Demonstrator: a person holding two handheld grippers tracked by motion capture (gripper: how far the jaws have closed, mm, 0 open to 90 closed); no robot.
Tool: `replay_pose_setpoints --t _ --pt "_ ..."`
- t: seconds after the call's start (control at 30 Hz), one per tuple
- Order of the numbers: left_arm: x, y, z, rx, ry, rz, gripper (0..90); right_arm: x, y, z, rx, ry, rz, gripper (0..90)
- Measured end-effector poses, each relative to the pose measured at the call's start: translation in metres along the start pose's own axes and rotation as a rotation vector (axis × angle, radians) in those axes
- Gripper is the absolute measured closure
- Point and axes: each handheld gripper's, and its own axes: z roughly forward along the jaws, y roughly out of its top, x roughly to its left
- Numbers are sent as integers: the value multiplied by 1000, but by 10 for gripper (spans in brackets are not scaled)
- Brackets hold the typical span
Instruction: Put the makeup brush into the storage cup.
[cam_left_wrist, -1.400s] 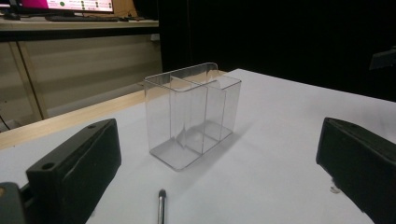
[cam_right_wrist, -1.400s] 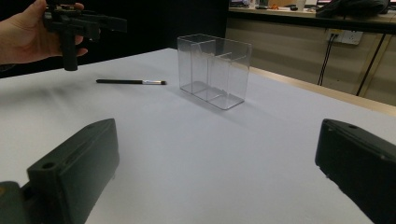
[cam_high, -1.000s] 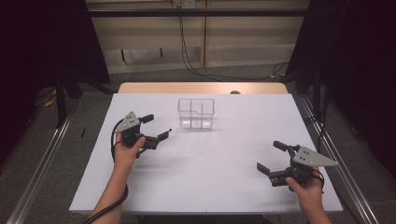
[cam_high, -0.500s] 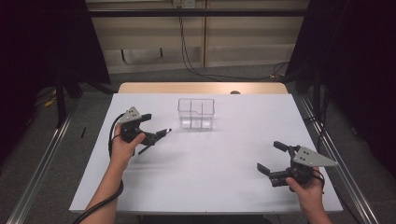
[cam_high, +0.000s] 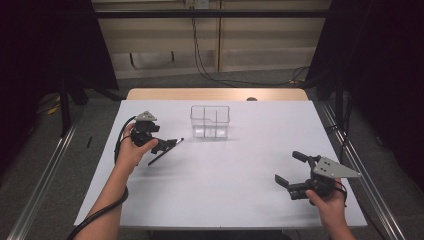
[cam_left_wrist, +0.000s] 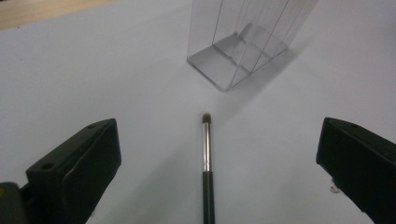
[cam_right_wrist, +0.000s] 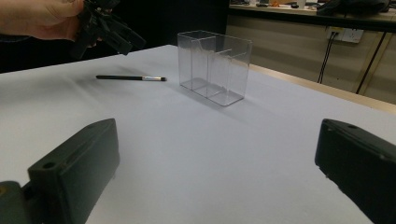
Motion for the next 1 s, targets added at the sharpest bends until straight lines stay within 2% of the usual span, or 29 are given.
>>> replay_pose_setpoints --t 0.07,0.23,0.33,0.4,0.5,0.57,0.63,0.7,0.8,1.0 --pt "0 2 1 41 9 10 0 0 0 0 -1 1 -1 0" --pt "1 6 4 106 21 23 0 -1 0 0 1 2 -3 0" --pt "2 7 5 140 5 6 0 -1 0 -1 1 0 1 0" --pt "2 8 6 180 7 23 0 -1 0 -1 0 0 2 0" --pt "3 8 9 232 3 29 0 -2 0 -1 1 1 1 0" --pt "3 8 11 257 15 24 0 -2 0 0 2 4 1 0" --pt "4 8 12 275 22 15 0 -2 -1 0 2 3 1 0" --pt "3 8 14 285 33 -12 0 -2 -1 0 3 3 0 0" --pt "5 9 15 316 40 -9 0 -2 0 0 2 4 -1 0" --pt "4 11 15 331 54 -22 32 -3 -1 1 2 8 -1 0"
